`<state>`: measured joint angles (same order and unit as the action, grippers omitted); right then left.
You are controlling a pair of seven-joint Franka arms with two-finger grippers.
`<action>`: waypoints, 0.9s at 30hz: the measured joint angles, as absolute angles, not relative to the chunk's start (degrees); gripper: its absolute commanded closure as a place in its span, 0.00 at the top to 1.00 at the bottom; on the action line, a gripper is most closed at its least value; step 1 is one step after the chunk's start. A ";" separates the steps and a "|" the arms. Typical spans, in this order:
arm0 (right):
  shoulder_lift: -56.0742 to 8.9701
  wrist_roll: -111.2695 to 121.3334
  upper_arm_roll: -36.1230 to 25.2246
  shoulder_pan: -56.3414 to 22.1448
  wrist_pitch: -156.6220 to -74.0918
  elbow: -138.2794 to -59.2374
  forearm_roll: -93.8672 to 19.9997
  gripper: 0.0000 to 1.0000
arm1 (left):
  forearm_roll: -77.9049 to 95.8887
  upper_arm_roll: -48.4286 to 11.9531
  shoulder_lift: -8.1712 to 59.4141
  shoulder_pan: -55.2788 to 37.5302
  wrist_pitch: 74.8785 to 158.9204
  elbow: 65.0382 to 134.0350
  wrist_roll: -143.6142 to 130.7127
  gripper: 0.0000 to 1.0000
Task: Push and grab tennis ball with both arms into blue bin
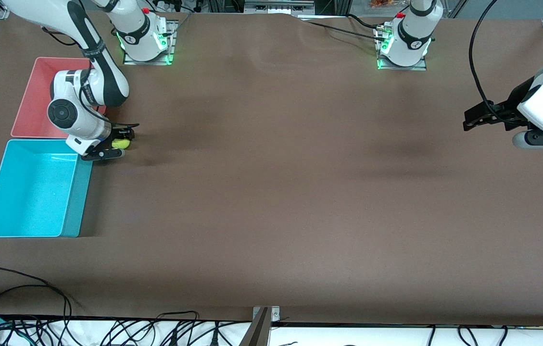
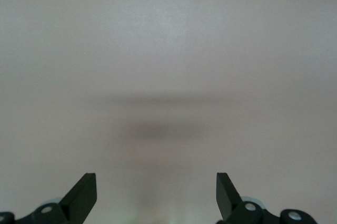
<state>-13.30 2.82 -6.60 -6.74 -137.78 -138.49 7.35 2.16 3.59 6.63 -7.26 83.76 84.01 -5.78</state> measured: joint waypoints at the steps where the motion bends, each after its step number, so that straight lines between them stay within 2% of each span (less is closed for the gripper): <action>1: -12.97 2.81 -6.63 -6.74 -136.51 -137.82 7.35 0.34 | 2.16 3.59 6.58 -7.26 83.76 84.11 -5.80 1.00; 6: -11.32 2.78 -7.20 -6.73 -127.76 -132.33 7.35 0.34 | 2.16 3.68 6.24 -7.23 84.15 84.24 -5.81 1.00; 15: -10.46 2.95 -7.77 -6.67 -111.57 -116.86 7.35 0.34 | 1.69 3.72 5.76 -7.15 85.62 84.30 -3.58 1.00; 20: -10.76 5.89 -8.34 -5.43 -109.69 -112.87 7.60 0.34 | 1.03 3.65 5.76 -7.16 86.01 84.49 -1.96 1.00; 27: -12.58 12.69 -10.00 -0.21 -109.94 -112.07 7.71 0.34 | -4.63 2.98 5.70 -7.55 86.03 84.51 -1.57 1.00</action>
<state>-12.58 12.69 -10.00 -0.21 -109.94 -112.07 7.71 -4.63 2.98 5.70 -7.55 86.03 84.51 -1.57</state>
